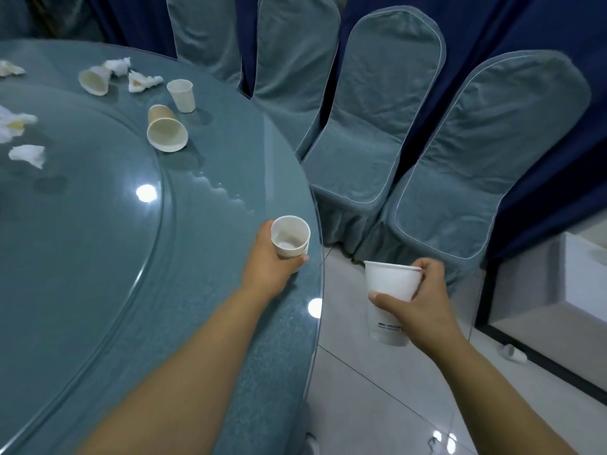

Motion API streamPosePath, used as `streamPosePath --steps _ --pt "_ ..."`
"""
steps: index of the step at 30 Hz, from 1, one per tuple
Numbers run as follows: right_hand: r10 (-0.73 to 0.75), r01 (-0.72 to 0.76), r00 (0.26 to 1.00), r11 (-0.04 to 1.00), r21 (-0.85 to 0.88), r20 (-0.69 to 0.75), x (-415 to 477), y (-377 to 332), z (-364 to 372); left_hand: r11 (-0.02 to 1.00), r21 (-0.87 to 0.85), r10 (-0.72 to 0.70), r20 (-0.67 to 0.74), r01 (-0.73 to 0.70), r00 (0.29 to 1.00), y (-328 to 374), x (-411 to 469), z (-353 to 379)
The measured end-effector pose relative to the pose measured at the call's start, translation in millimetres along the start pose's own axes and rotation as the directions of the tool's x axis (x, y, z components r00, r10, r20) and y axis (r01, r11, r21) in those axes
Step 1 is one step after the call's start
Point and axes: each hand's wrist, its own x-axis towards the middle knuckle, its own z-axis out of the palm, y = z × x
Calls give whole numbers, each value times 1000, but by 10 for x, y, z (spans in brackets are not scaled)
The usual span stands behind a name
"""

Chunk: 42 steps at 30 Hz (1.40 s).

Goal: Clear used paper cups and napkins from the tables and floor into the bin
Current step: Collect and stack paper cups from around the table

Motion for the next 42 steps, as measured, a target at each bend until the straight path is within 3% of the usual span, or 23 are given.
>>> streamPosePath --steps 7,11,15,19,29,35,42 --pt "-54 54 997 999 0 56 281 -122 32 1000 23 -5 -22 6 1000 -7 56 48" --pt "-110 109 979 994 10 169 630 -180 34 999 -16 -40 -165 38 986 107 62 43" --pt "-203 194 937 979 58 284 1031 -314 -57 996 -60 -89 -356 72 930 212 70 71" --pt "-240 229 901 971 75 362 1333 -458 -99 988 -72 -153 -459 135 875 216 66 127" --pt "-366 375 759 922 98 538 2010 -915 464 962 -169 -268 -438 215 858 216 193 -12" --pt "-390 390 699 911 138 600 2435 -1377 1016 938 -245 -344 -575 245 742 270 748 -542" --pt "-429 429 664 890 158 612 3022 -1831 1449 936 -129 -339 -580 328 741 385 1676 -983"
